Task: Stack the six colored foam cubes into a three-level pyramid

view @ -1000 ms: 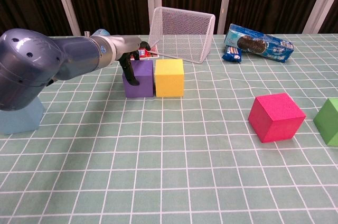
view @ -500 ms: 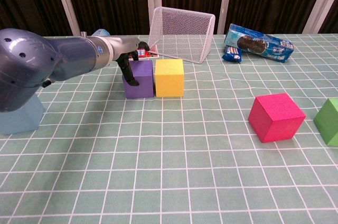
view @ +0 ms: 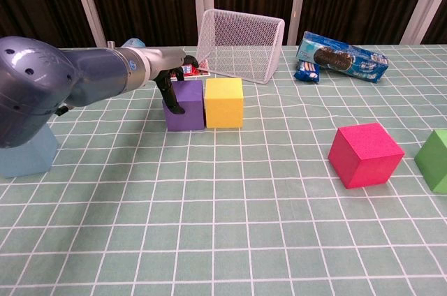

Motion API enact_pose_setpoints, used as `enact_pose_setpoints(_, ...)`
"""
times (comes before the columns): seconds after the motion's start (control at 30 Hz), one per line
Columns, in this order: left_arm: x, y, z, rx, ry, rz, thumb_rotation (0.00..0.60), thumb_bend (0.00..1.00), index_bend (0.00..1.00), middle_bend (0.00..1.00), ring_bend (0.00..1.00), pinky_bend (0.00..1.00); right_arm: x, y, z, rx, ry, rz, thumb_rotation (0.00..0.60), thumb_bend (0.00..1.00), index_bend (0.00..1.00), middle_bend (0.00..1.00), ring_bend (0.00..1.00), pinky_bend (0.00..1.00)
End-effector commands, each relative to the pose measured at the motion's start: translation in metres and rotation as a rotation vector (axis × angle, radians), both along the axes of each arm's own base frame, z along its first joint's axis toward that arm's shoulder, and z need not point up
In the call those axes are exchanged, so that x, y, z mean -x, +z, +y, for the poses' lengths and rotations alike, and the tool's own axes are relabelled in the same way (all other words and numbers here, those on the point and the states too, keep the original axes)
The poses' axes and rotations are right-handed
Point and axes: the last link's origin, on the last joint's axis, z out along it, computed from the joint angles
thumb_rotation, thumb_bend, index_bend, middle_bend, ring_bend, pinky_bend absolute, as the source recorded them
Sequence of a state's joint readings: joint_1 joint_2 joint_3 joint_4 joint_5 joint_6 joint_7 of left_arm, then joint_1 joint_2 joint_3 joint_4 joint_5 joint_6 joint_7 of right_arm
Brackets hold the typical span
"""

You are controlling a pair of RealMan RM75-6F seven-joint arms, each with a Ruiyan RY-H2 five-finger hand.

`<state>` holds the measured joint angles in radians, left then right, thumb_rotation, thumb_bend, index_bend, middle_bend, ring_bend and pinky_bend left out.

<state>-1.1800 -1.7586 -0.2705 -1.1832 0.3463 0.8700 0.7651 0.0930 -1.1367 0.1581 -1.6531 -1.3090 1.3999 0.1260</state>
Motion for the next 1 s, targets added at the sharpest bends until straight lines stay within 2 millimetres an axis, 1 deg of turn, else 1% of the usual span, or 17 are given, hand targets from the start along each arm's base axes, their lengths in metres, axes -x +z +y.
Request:
enact_pose_setpoints(0.03, -0.0003, -0.0006, 0.0003, 0.0, 0.0, 0.0, 0.6, 0.35, 0.0, 0.33, 0.0, 0.04, -0.0001, 0.0, 0.0, 0.001, 0.0, -0.001, 0.6, 0.26, 0.0, 0.0, 0.0, 0.0)
enact_pose_setpoints(0.53, -0.0026, -0.0037, 0.0027, -0.007, -0.002, -0.001, 0.6, 0.35, 0.0, 0.33, 0.0, 0.04, 0.0, 0.0002, 0.0001, 0.003, -0.004, -0.004, 0.6, 0.26, 0.0, 0.0, 0.0, 0.0)
enact_pose_setpoints(0.83, -0.0027, -0.0078, 0.0012, 0.003, -0.001, 0.001, 0.6, 0.34, 0.0, 0.31, 0.0, 0.04, 0.0003, 0.0003, 0.0004, 0.004, -0.009, -0.002, 0.6, 0.26, 0.0, 0.0, 0.0, 0.0)
enact_pose_setpoints(0.93, -0.004, -0.0079, 0.0018, 0.003, -0.004, 0.001, 0.6, 0.32, 0.0, 0.28, 0.0, 0.04, 0.0004, 0.0003, 0.0002, 0.004, -0.011, -0.002, 0.6, 0.26, 0.0, 0.0, 0.0, 0.0)
enact_pose_setpoints(1.0, -0.0044, -0.0078, 0.002, 0.002, -0.005, 0.0, 0.6, 0.28, 0.0, 0.25, 0.0, 0.04, 0.0004, 0.0002, 0.0002, 0.003, -0.012, -0.002, 0.6, 0.26, 0.0, 0.0, 0.0, 0.0)
